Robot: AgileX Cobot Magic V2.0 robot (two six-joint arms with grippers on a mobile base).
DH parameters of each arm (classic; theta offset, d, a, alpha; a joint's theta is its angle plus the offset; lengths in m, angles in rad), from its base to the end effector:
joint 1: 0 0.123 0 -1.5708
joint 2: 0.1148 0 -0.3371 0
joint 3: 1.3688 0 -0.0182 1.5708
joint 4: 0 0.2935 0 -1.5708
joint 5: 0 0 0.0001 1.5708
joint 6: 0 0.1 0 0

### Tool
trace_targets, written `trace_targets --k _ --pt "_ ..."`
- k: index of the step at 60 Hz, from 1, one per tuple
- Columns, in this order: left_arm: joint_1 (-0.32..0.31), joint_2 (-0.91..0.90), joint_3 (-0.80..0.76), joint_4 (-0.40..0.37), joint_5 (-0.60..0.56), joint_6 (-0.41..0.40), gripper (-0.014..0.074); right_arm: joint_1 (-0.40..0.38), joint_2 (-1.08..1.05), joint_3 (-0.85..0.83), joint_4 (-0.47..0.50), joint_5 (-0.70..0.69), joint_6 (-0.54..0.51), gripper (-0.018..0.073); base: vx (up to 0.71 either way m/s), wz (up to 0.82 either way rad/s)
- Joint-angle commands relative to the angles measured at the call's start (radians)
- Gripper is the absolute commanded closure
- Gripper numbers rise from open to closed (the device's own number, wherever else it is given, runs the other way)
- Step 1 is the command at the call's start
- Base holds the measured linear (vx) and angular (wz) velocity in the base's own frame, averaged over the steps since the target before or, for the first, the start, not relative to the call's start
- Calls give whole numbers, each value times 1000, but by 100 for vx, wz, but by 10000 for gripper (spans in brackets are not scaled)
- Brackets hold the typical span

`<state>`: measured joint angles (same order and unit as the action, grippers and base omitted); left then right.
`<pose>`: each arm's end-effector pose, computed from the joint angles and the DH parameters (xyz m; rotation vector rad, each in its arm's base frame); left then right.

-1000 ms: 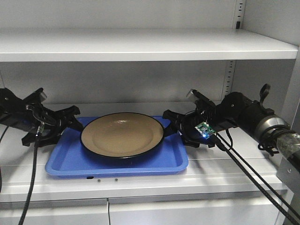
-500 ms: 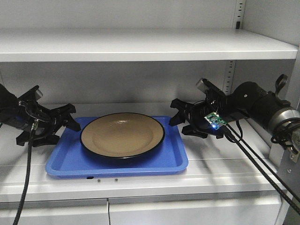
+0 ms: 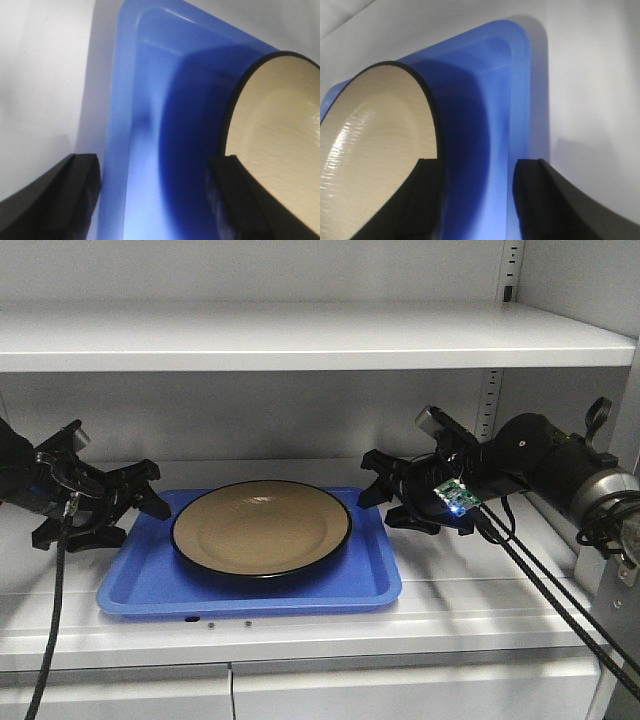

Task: Place disk in tray to left cabinet
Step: 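Open both grippers to release the tray edges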

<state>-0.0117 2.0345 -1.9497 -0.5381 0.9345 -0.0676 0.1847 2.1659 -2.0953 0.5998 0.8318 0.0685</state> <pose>0.5368 -0.0475 0.3552 -0.2888 2.4317 -0.7045 0.5636 0.1478 0.3418 0.1388 2.3521 0.8397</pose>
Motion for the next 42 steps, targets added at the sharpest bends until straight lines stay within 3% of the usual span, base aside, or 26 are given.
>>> trace_targets --k 1,17,32,42 --pt "-2 -68 -38 -41 -45 2 14 -6 -74 -32 33 -55 -4 171 0 0" --pt "-2 -80 -38 -24 -13 2 14 -6 -74 -32 33 -55 -4 171 0 0" --pt "-2 -195 5 104 -23 2 14 -6 -74 -32 33 -55 -4 171 0 0" --pt "-2 -348 214 213 -103 1 33 -6 -74 -32 33 -55 -4 171 0 0"
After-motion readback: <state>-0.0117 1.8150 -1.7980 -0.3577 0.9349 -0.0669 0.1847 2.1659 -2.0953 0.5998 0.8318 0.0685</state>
